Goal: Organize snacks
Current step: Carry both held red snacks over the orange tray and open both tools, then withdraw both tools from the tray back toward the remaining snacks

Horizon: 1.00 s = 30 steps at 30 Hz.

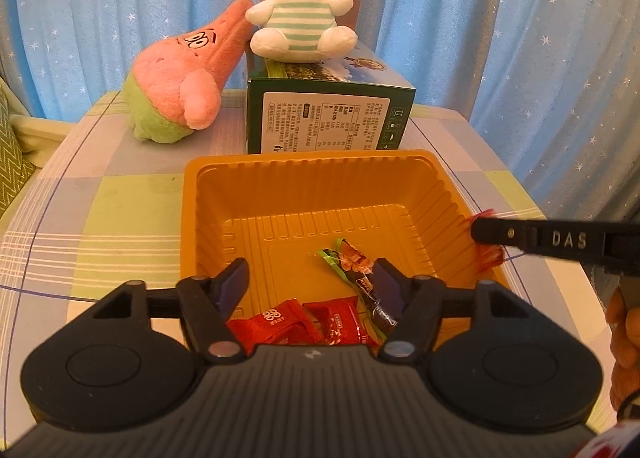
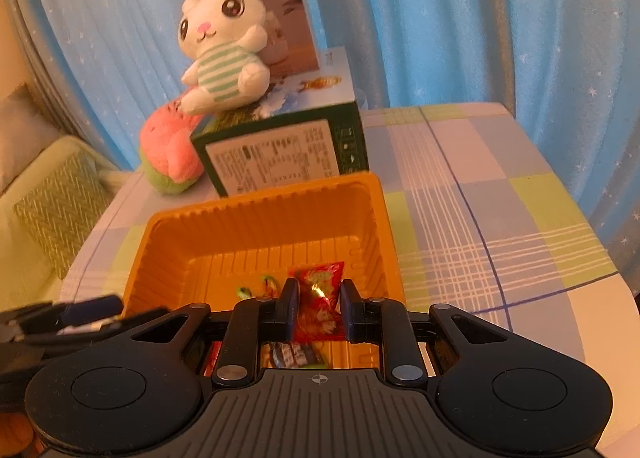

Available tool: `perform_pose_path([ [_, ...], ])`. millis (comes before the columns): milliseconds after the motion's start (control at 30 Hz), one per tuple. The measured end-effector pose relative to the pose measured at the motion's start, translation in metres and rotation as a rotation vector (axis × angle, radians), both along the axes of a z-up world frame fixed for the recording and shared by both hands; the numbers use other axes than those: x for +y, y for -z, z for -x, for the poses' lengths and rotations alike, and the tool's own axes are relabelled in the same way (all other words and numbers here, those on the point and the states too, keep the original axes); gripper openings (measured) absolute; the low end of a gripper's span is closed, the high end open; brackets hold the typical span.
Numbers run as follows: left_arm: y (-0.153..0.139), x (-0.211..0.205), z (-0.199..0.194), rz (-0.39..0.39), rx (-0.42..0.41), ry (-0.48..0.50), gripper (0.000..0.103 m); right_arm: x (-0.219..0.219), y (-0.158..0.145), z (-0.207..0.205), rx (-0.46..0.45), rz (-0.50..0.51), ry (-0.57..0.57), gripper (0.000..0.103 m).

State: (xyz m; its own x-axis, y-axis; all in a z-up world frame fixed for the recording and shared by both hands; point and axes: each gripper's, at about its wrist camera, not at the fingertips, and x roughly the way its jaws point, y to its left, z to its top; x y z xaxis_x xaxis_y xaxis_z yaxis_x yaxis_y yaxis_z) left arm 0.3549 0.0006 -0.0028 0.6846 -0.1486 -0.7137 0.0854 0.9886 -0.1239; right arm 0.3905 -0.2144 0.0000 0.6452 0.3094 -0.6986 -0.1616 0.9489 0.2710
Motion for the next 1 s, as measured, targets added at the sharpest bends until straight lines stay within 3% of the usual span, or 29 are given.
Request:
perform_pose_path([
  [333, -0.003, 0.007, 0.027, -0.014, 0.002, -0.017, 0.073, -0.01, -0.011, 0.013, 0.007, -0.021, 0.028, 0.024],
  [467, -0.009, 0.01, 0.047, -0.012, -0.004, -0.017, 0.074, -0.014, -0.023, 0.03, -0.015, -0.018, 0.034, 0.044],
  [1000, -0.043, 0.011, 0.156, -0.019, -0.028, -0.021, 0.079, -0.02, -0.056, 0.157, -0.038, 0.014, 0.049, 0.053],
])
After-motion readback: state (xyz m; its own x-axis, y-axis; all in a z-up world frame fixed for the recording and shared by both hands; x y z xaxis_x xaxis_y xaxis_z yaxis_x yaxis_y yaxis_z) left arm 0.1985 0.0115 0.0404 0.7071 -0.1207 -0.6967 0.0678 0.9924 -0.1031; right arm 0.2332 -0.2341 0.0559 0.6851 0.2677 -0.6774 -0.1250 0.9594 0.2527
